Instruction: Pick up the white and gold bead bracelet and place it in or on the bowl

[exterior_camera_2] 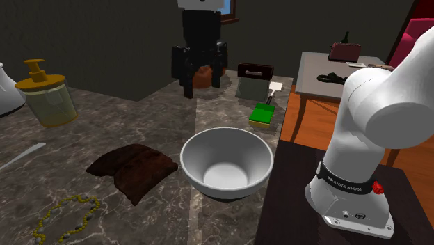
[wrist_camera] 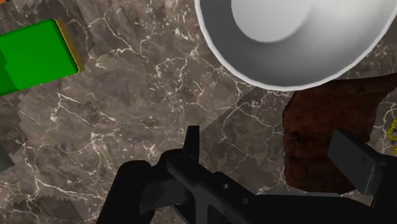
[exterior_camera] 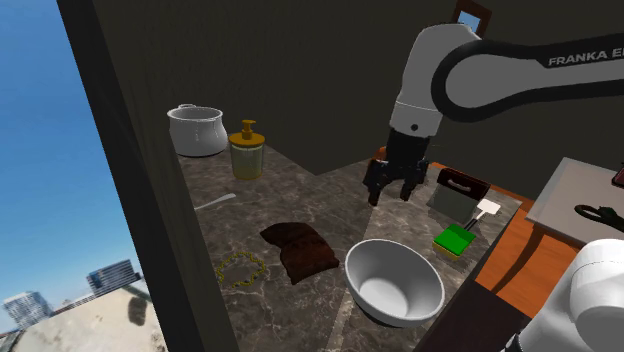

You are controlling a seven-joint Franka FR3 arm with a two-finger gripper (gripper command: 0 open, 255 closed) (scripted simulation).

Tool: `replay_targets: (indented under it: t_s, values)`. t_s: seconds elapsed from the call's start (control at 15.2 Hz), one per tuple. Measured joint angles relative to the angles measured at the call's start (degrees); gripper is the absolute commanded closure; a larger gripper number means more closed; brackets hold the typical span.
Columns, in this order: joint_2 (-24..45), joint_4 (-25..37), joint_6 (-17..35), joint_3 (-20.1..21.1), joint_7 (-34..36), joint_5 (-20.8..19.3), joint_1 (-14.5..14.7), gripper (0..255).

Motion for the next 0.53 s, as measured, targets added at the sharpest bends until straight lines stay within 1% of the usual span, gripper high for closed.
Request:
replay_targets:
  t_s: [0.26,0.53]
  values:
    - [6.04,1.84,5.52,4.58,6.09,0.79,0.62,0]
    - [13.78,6.1,10.17,8.75,12.47,-0.36,0.55,0]
